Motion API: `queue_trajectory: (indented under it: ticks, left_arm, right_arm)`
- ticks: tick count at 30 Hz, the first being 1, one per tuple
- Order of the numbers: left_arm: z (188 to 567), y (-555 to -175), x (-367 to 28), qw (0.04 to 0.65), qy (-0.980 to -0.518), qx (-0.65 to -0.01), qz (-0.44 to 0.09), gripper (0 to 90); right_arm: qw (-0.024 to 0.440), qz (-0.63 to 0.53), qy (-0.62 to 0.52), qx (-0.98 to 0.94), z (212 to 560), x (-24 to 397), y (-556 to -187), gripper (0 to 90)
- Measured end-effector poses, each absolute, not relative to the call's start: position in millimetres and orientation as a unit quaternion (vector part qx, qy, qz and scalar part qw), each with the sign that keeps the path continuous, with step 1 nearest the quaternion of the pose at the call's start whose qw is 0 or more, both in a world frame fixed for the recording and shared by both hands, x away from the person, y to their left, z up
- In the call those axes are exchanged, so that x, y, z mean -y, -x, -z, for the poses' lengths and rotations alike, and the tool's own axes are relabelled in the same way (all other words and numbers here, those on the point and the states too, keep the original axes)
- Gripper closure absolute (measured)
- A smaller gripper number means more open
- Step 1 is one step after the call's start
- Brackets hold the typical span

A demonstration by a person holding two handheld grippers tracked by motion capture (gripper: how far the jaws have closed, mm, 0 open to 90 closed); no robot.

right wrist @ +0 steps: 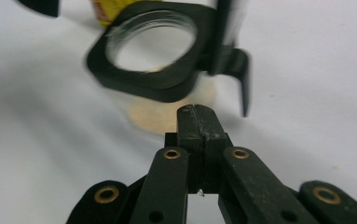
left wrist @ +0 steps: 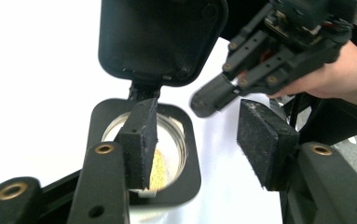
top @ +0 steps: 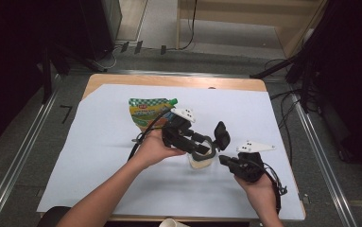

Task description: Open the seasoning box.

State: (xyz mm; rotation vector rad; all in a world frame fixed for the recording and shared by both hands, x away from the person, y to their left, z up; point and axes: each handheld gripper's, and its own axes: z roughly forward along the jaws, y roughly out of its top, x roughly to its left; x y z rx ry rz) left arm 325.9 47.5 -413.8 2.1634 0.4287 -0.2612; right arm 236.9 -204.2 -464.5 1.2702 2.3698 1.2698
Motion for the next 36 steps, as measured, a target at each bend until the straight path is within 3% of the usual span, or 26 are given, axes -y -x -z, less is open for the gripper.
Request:
queue_trajectory:
  ticks: [4, 8, 9, 16, 23, 36]
  left_arm:
    - [412, -323, -59, 0.438, -0.875, -0.181, 0.102, 45.6]
    - [411, -320, -73, 0.438, -0.873, -0.187, 0.102, 44.7]
    - [411, -320, -80, 0.436, -0.874, -0.189, 0.102, 44.3]
    - [407, -317, -100, 0.438, -0.873, -0.196, 0.088, 43.3]
    - [410, -315, -119, 0.424, -0.880, -0.199, 0.078, 42.7]
    - [403, -313, -159, 0.434, -0.869, -0.230, 0.065, 44.5]
  right_arm:
    - [0.068, -0.436, -0.407, -0.800, 463, 192, -228, 86.9]
    - [0.059, -0.446, -0.383, -0.807, 465, 179, -223, 78.5]
    - [0.055, -0.451, -0.370, -0.811, 466, 172, -222, 71.8]
    - [0.043, -0.459, -0.321, -0.827, 467, 148, -220, 62.4]
    - [0.034, -0.457, -0.293, -0.839, 470, 128, -221, 58.3]
    - [0.017, -0.456, -0.276, -0.846, 470, 114, -228, 58.3]
